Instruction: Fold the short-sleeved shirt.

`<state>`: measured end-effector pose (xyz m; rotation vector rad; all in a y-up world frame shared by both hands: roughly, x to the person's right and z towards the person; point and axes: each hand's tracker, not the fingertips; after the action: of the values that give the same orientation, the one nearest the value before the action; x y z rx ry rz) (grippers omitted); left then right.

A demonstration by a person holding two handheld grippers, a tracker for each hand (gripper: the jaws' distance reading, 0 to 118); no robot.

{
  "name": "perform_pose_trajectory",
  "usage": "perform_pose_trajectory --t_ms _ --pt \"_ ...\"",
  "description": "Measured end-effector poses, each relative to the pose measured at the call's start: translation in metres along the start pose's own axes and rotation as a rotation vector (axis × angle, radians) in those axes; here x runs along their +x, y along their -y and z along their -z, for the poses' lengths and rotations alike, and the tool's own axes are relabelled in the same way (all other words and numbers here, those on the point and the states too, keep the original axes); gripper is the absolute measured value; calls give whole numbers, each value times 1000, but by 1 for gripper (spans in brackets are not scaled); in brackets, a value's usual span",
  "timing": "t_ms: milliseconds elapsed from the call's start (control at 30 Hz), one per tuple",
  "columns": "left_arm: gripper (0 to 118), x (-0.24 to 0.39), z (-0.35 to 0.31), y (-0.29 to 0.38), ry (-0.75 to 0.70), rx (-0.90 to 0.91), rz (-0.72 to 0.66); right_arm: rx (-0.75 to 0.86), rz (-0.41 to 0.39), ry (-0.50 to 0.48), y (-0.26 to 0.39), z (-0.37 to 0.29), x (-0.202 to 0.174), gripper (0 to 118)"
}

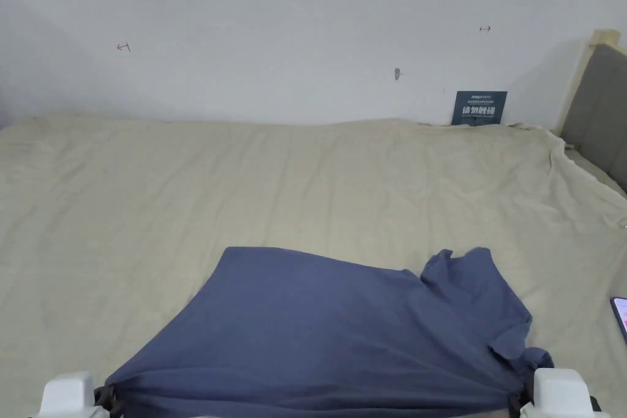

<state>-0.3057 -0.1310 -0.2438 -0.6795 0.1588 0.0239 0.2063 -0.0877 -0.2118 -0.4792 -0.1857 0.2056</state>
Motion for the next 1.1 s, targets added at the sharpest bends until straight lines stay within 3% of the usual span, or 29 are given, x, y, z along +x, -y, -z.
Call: perform_pose_trajectory --t_ms 133,433,633,733,767,833,867,900,933,967,1000,1100 --pt "5 5 -46 16 -3 -27 7 -22 22 3 23 -20 9 4" --pt "5 1 -27 49 -25 -131 35 -220 71 2 84 -3 7 4" --pt "5 12 -11 52 -35 -240 2 -411 56 -5 96 21 0 4" --pt "7 8 -5 56 -49 -287 -46 -421 49 -16 95 26 -2 5" --pt "11 9 -9 54 -52 -270 -62 -418 50 -15 93 25 -2 6" --pt "29 1 -3 50 -74 -278 -81 -433 58 -21 86 25 2 20" --pt "47 2 -5 46 -89 -282 -91 -431 71 -24 82 23 6 38" --pt "74 3 -9 39 -96 -280 -106 -422 77 -33 72 15 8 67" --pt "88 5 -15 32 -85 -260 -130 -393 80 -43 63 10 10 85" --pt "99 3 -16 28 -49 -213 -150 -343 71 -37 50 3 12 95" --pt "105 6 -24 17 -19 -164 -158 -287 63 -29 36 -5 14 95" --pt "105 25 -48 -20 31 -39 -98 -143 34 -27 -22 -37 11 95"
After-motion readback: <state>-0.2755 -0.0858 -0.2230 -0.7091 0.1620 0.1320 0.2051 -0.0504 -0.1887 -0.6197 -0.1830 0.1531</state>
